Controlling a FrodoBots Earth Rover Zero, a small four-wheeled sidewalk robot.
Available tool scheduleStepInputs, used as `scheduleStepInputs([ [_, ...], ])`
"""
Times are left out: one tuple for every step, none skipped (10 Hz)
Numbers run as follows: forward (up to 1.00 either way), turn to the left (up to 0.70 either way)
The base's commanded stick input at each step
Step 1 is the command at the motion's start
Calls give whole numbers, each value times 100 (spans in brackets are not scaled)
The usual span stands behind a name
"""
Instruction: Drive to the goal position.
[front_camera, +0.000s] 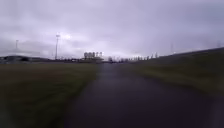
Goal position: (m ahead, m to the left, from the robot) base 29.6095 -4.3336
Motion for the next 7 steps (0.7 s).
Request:
scheduleStepInputs([
  [100,0],
  [100,0],
  [100,0],
  [100,0],
  [100,0],
  [100,0],
  [100,0],
])
